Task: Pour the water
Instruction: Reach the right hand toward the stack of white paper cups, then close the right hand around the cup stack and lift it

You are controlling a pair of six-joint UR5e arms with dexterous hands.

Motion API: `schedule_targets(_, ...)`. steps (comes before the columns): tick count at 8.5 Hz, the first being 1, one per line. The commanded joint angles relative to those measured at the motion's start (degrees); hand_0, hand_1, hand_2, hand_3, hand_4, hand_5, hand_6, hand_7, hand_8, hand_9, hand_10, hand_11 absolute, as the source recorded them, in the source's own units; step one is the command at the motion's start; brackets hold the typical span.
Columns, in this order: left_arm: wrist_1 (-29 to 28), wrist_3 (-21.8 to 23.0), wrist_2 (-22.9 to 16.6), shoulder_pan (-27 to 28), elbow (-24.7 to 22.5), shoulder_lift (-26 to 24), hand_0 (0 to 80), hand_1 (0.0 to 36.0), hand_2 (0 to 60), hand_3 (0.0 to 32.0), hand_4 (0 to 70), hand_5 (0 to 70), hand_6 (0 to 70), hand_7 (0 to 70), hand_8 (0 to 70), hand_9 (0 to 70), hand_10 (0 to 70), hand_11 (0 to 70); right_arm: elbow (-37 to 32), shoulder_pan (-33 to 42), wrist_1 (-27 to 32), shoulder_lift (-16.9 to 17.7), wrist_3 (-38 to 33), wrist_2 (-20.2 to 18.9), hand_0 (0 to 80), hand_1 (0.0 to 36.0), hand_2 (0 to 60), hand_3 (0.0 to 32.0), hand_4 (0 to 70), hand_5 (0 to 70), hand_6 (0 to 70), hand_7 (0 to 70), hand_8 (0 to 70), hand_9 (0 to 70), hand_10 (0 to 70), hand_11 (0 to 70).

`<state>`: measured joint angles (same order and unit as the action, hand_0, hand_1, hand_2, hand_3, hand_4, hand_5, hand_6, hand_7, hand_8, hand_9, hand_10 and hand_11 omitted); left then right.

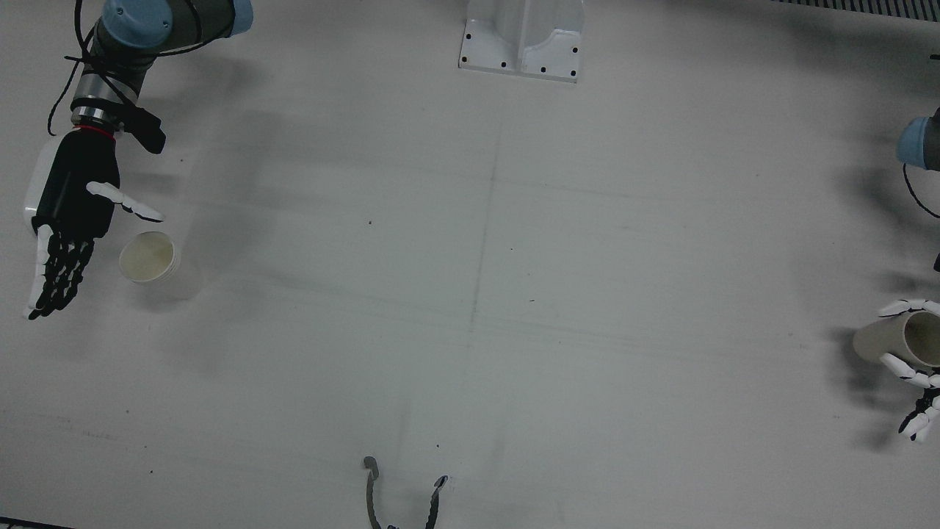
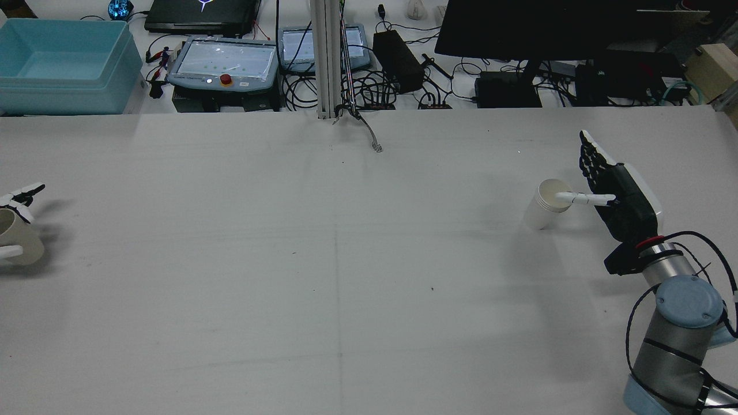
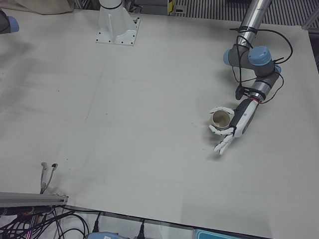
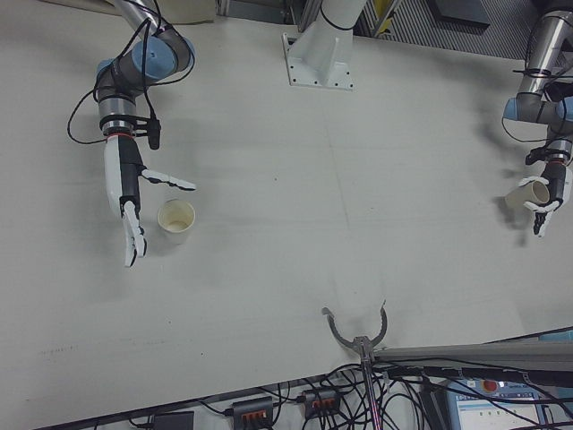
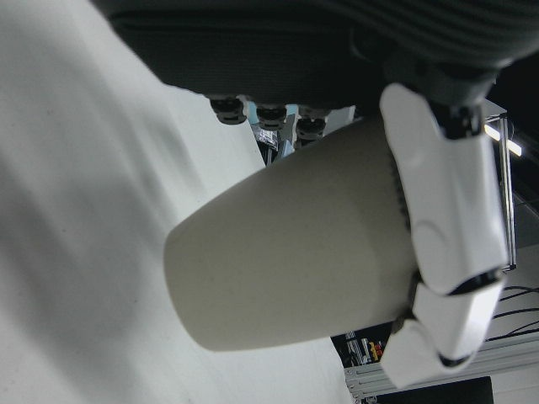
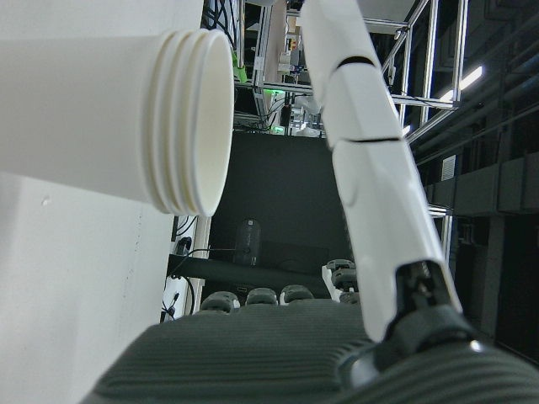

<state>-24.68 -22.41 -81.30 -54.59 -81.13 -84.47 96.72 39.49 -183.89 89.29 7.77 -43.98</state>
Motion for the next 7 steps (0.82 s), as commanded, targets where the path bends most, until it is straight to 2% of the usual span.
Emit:
schedule_targets(1,-0.28,-0.01,0.00,-0.07,0.09,0.18,52.9,17.8,27.0,0.0,59.8,51.0,10.5,7.8,4.6,2.5,2.3,4.2,-0.21,-2.22,-0.06,0.53,2.07,1.70,80.0,34.9,4.2,0.0,0.0,0.0,0.0,0.0,0.0,0.0,0.0,1.2)
schedule_targets(2,-0.28,-0.01,0.00,-0.07,0.09,0.09,52.8,17.7,27.2,0.0,59.5,50.8,10.4,7.6,4.5,2.4,2.4,4.3,-0.30,-2.13,-0.06,0.62,2.07,1.70,77.0,33.5,6.5,0.0,0.0,0.0,0.0,0.0,0.0,0.0,0.0,0.8)
schedule_targets(3,-0.28,-0.01,0.00,-0.07,0.18,0.09,52.6,17.6,27.2,0.0,59.6,50.7,10.4,7.6,4.5,2.4,2.3,4.3,-1.34,-2.40,0.03,1.14,1.98,1.79,72.0,32.5,6.6,0.0,0.0,0.0,0.0,0.0,0.0,0.0,0.0,0.6)
schedule_targets(7,-1.16,-0.01,0.00,0.01,1.15,0.00,52.3,17.5,27.4,0.0,58.9,50.2,10.1,7.3,4.4,2.3,2.4,4.4,-4.25,-3.36,1.08,0.53,1.19,3.02,62.8,29.8,7.2,0.0,0.0,0.0,0.0,0.0,0.0,0.0,0.0,0.8)
